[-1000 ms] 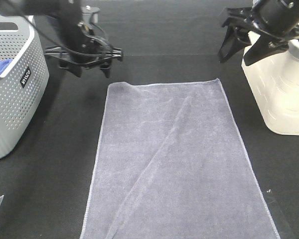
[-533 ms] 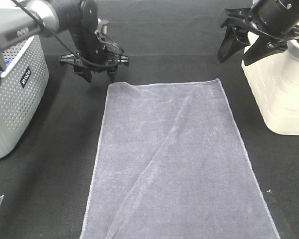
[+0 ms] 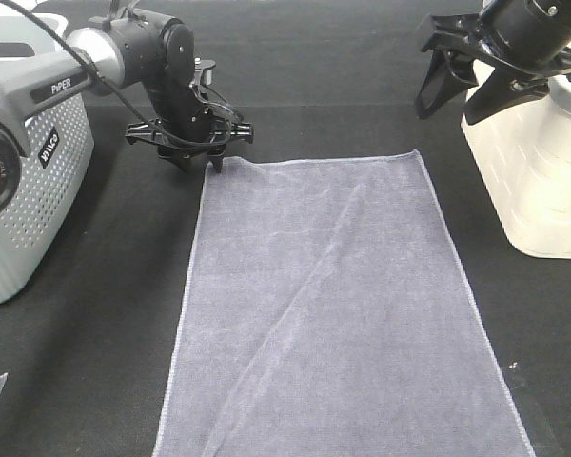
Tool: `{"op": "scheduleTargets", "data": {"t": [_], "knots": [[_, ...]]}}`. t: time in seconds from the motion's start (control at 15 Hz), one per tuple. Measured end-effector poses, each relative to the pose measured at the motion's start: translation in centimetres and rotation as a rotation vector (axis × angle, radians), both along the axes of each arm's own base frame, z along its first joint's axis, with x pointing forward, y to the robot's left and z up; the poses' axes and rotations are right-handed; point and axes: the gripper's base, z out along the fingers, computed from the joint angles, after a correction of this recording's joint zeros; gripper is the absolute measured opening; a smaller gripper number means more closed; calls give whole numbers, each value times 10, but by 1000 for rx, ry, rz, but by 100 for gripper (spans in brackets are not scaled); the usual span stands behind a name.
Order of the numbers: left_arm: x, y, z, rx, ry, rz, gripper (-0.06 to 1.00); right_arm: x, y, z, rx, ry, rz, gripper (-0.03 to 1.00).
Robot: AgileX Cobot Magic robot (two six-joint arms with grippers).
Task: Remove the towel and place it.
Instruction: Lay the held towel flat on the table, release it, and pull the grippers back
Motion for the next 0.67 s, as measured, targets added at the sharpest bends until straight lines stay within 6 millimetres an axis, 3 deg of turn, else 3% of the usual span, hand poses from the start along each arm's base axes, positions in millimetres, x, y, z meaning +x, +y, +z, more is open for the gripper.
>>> {"op": "scheduleTargets", "data": {"t": [0.67], "knots": [[1,0,-9,4,3,-5,48,0,0,0,0,0,0,57]]}}
